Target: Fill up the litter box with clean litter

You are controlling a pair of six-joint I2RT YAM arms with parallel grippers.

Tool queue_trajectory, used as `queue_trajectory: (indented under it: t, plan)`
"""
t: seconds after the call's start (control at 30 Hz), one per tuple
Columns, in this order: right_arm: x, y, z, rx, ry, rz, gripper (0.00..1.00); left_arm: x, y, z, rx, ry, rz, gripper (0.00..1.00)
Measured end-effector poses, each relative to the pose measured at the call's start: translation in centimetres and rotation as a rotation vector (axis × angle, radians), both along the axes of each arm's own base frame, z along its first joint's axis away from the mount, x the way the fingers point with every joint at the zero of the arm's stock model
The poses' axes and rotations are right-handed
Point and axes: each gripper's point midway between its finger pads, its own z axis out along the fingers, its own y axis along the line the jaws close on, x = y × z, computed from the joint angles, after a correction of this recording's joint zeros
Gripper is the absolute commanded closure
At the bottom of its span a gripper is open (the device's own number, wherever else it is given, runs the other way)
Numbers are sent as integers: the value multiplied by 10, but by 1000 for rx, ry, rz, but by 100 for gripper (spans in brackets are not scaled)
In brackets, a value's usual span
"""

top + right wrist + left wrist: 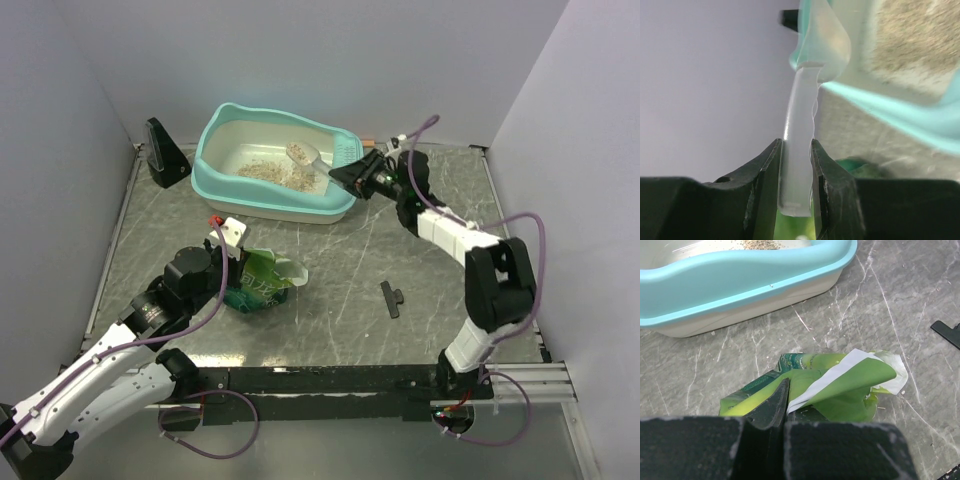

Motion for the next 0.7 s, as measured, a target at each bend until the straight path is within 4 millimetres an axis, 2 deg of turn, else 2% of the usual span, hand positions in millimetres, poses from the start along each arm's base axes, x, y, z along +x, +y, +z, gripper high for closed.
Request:
queue_trajectory:
  t: [0.17,0.27,0.33,0.5,0.63,0.7]
  plan:
    - [50,2,-29,-270,14,-8,100,-1,-1,0,-1,2,-5,99]
    - [65,-8,-40,-467,7,-27,100,-1,-1,-1,0,3,-9,99]
    - [69,-16,-42,-590,-5,-37,100,-1,-1,-1,-1,4,-11,99]
    - [58,-29,-51,-897,-59,-26,100,-1,-1,-1,0,5,-11,99]
    - [40,-16,-61,-1047,-128,27,100,-2,-1,-1,1,6,-11,99]
    - [22,0,-64,-1110,-164,80,100,-1,-1,-1,1,7,-11,99]
